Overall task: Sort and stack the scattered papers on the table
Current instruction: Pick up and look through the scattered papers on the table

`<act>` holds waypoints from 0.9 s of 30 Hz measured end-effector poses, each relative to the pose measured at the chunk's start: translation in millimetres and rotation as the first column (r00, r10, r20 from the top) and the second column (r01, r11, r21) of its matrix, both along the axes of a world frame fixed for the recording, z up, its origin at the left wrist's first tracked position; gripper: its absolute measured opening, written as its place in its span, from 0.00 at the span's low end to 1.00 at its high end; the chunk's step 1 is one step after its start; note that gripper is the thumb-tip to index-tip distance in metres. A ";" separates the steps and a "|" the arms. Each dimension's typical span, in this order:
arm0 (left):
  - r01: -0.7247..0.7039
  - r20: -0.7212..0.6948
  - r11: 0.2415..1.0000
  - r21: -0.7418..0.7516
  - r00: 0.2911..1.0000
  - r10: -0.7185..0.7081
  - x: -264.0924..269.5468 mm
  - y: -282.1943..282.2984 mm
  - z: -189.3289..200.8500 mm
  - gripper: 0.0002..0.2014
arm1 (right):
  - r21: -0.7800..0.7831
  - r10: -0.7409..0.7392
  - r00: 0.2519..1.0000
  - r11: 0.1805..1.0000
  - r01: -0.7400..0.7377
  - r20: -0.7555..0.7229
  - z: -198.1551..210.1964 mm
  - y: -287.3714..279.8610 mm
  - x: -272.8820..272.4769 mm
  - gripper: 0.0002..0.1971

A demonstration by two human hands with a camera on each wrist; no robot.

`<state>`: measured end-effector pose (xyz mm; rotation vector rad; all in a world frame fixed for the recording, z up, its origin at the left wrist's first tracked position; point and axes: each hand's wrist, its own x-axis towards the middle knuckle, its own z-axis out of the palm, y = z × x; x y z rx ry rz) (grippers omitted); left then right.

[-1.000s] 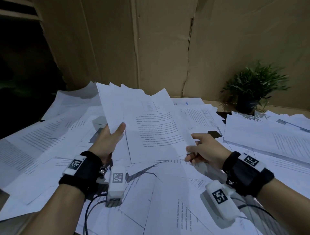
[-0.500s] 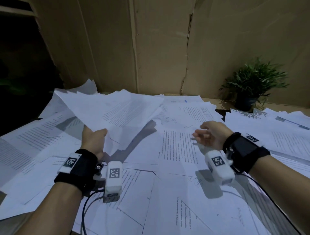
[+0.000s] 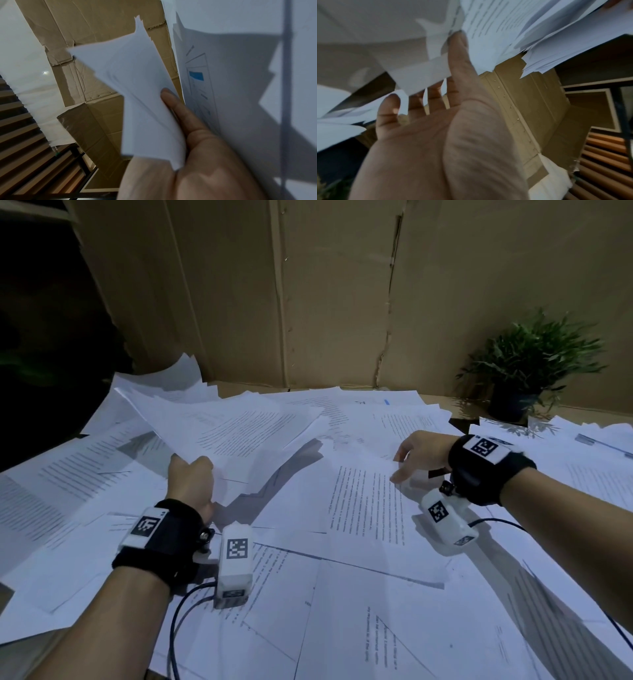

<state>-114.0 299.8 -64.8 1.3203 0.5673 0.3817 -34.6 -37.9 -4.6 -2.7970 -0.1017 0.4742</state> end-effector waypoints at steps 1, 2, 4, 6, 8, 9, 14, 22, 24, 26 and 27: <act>0.005 0.003 1.000 -0.008 1.000 -0.005 -0.4 0.6 -0.5 0.21 | -0.001 0.018 0.999 1.000 -0.018 0.036 -2.1 -1.2 0.9 0.12; 0.005 0.002 1.000 -0.013 1.000 -0.005 -1.1 0.7 -0.3 0.22 | -0.007 0.034 0.995 0.999 -0.033 0.094 -3.5 -3.8 0.7 0.10; 0.004 0.008 1.000 -0.016 1.000 -0.004 -1.4 -0.1 1.0 0.22 | -0.005 0.042 0.977 0.999 -0.042 0.210 -3.9 -10.5 -1.3 0.10; 0.006 0.018 1.000 -0.014 1.000 -0.006 -1.9 -0.3 1.5 0.21 | 0.066 0.032 0.983 0.997 -0.045 0.180 -2.0 -15.3 -5.7 0.08; 0.011 0.026 1.000 -0.014 1.000 -0.010 -2.0 -0.6 1.1 0.22 | 0.138 0.005 1.000 0.990 -0.009 0.030 -2.2 -15.6 -14.8 0.14; 0.014 0.034 1.000 -0.014 0.999 -0.013 -2.2 -0.9 1.2 0.22 | 0.118 0.008 1.000 0.993 -0.008 0.005 -4.9 -15.5 -16.6 0.19; 0.017 0.053 1.000 -0.018 0.998 -0.016 -2.7 -2.4 1.2 0.22 | -0.078 0.094 0.993 0.993 -0.088 0.073 -11.1 -4.5 -21.2 0.28; 0.030 0.064 0.999 -0.037 0.998 -0.027 -7.9 -9.7 8.0 0.19 | -0.129 0.096 0.995 0.988 -0.091 0.033 -2.0 5.5 -18.0 0.32; 0.037 0.068 0.998 -0.042 0.997 -0.034 -8.4 -10.2 7.6 0.20 | -0.143 0.103 0.995 0.985 -0.101 0.007 2.3 7.7 -18.6 0.35; 0.040 0.067 0.998 -0.040 0.997 -0.038 -8.3 -10.2 7.7 0.20 | -0.153 0.107 0.994 0.982 -0.107 -0.011 5.1 10.1 -19.7 0.33; 0.041 0.066 0.998 -0.040 0.997 -0.038 -8.6 -10.4 8.2 0.20 | -0.151 0.108 0.994 0.983 -0.108 -0.009 5.4 9.9 -19.3 0.32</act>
